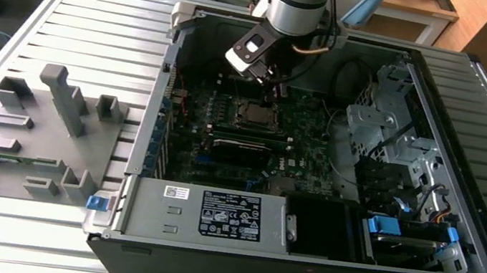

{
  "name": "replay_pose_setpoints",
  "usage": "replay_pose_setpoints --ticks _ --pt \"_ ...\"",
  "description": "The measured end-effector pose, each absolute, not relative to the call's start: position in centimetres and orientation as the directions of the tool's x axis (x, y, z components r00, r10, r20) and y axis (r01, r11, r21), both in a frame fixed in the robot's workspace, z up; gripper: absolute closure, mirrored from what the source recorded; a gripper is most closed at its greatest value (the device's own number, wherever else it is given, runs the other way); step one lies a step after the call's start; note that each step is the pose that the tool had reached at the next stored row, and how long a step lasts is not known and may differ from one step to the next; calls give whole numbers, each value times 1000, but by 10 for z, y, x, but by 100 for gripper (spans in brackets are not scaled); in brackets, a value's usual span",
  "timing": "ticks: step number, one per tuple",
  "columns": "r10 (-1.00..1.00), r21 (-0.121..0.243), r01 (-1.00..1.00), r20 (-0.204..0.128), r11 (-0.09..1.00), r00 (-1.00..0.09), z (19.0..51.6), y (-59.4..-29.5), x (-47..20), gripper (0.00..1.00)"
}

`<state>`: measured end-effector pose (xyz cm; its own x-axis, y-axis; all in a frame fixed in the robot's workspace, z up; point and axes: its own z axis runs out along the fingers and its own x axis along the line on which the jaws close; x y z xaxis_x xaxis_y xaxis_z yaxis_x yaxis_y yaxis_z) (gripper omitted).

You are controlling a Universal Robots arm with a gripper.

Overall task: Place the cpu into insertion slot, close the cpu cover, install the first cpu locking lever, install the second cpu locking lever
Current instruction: 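Close the cpu cover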

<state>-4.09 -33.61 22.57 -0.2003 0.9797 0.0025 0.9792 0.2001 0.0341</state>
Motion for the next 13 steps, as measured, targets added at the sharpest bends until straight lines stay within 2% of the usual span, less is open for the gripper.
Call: replay_pose_setpoints --ticks 13 --pt "975 34 974 2 224 -224 226 -336 -41 89"
